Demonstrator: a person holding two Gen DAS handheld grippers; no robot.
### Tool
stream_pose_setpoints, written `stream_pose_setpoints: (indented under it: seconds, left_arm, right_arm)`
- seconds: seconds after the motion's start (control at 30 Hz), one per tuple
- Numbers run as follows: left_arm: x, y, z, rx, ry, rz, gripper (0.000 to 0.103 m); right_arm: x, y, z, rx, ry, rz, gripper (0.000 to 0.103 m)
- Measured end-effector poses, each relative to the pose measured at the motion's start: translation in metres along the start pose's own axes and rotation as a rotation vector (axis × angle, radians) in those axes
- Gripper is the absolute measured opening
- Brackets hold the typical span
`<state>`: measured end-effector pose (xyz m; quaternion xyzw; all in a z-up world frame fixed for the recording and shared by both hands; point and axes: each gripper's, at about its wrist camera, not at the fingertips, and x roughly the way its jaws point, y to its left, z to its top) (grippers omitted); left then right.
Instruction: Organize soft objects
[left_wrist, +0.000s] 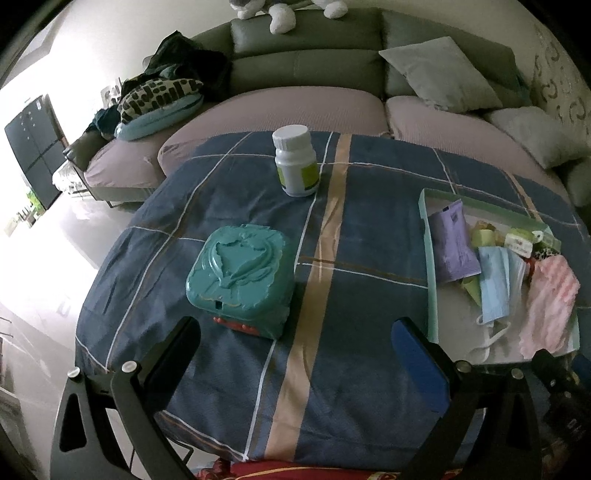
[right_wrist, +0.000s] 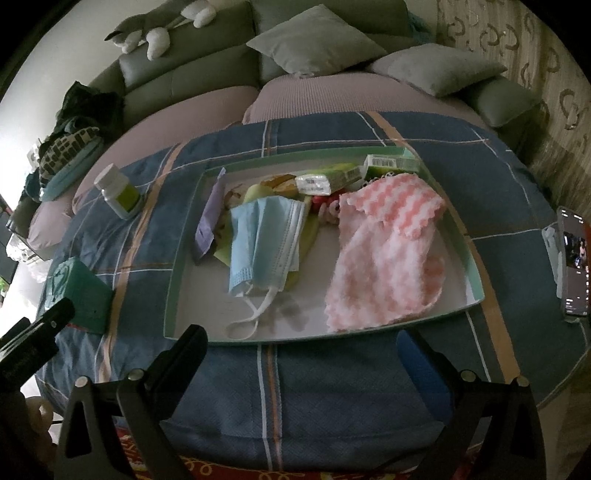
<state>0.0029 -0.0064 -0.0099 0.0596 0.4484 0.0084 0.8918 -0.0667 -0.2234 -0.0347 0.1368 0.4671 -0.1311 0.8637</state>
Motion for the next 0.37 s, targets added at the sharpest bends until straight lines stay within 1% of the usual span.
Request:
stream_pose_setpoints:
  seconds: [0.37]
  left_arm:
    - [-0.004,-0.012,0.000,0.052,-0.020,0.023,0.103]
  right_arm:
    - [0.004,0.002,0.001,-0.004,0.010,0.000,0.103]
